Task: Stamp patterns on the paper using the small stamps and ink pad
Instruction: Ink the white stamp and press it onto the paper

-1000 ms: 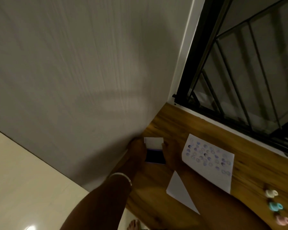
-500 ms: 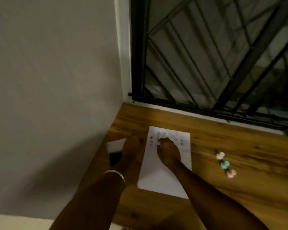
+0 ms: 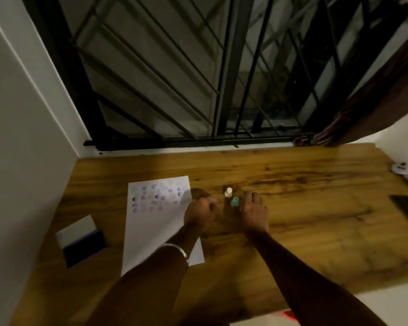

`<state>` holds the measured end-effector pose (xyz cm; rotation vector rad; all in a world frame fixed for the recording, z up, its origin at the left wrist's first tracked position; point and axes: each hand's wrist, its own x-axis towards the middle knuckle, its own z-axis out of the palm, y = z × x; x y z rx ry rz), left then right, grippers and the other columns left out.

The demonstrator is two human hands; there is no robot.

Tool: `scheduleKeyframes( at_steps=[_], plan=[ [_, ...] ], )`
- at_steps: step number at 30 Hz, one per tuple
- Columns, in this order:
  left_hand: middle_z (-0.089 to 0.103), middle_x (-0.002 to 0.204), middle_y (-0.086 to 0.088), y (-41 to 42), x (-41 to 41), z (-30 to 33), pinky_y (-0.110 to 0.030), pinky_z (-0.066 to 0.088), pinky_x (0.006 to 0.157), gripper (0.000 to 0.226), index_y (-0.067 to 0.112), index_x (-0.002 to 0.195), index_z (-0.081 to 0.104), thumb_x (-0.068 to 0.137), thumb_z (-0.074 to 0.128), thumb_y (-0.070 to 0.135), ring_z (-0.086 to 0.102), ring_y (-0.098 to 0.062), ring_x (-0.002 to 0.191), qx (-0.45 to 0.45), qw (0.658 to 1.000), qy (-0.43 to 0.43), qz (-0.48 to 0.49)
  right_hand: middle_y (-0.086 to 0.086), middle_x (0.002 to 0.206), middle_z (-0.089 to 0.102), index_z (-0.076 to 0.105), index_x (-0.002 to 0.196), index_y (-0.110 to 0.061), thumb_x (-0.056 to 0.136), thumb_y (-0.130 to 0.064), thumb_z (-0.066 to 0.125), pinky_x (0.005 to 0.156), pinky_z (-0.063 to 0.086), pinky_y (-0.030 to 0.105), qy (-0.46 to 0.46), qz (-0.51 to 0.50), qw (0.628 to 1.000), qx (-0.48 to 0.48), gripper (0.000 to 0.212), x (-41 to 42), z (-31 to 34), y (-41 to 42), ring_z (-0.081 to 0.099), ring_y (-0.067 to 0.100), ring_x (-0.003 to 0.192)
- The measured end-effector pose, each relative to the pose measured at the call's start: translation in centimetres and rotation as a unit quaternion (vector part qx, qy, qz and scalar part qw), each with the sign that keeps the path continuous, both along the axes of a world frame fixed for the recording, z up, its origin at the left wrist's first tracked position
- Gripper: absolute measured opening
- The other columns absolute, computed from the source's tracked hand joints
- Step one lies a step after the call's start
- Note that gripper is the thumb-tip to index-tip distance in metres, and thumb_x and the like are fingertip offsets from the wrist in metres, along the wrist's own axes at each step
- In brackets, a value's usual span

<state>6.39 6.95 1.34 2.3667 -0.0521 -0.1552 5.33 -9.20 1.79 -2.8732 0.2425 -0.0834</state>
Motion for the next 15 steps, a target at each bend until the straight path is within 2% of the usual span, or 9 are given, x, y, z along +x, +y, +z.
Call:
scheduleKeyframes(
  at_steps=[4, 7, 12, 15],
  plan=[
    [0.071, 0.111, 0.000, -2.0, -0.1, -0.1, -0.033, 0.054, 0.088, 0.028, 0.022, 0.114, 0.067, 0.095, 0.048, 0.030, 0.065, -0.016, 0.101, 0.000, 1.000, -0.005, -0.010, 0.019, 0.124, 0.053, 0.046, 0.124, -0.005, 0.093, -0.028, 0.046, 0.088, 0.044, 0.045, 0.044, -0.008, 0.999, 0.031, 0.039, 0.2, -1.7, -1.8, 0.051, 0.038, 0.111],
    [0.071, 0.112, 0.001, -2.3, -0.5, -0.2, -0.030, 0.053, 0.088, 0.030, 0.020, 0.114, 0.067, 0.096, 0.046, 0.031, 0.065, -0.016, 0.103, -0.008, 1.000, -0.004, -0.009, 0.017, 0.119, 0.059, 0.047, 0.124, -0.009, 0.094, -0.031, 0.041, 0.088, 0.046, 0.042, 0.050, -0.001, 0.996, 0.070, 0.038, 0.1, -2.4, -1.8, 0.055, 0.036, 0.108],
    [0.071, 0.096, 0.001, -0.8, -1.3, -0.8, -0.025, 0.050, 0.074, 0.031, 0.025, 0.106, 0.066, 0.098, 0.040, 0.040, 0.065, -0.015, 0.087, -0.005, 1.000, 0.009, -0.021, 0.013, 0.103, 0.066, 0.052, 0.117, -0.011, 0.093, -0.032, 0.041, 0.075, 0.049, 0.036, -0.003, 0.042, 0.995, 0.088, 0.033, -1.0, -1.9, -0.5, 0.063, 0.031, 0.089],
    [0.071, 0.098, 0.002, 0.5, -2.2, -0.6, -0.026, 0.052, 0.077, 0.032, 0.025, 0.108, 0.064, 0.093, 0.047, 0.048, 0.066, -0.014, 0.087, 0.031, 0.998, -0.015, -0.057, 0.008, 0.090, 0.065, 0.056, 0.103, -0.015, 0.095, -0.036, 0.040, 0.068, 0.050, 0.032, 0.010, 0.113, 0.984, 0.138, 0.028, -1.1, -1.5, 1.6, 0.062, 0.023, 0.080]
  ],
)
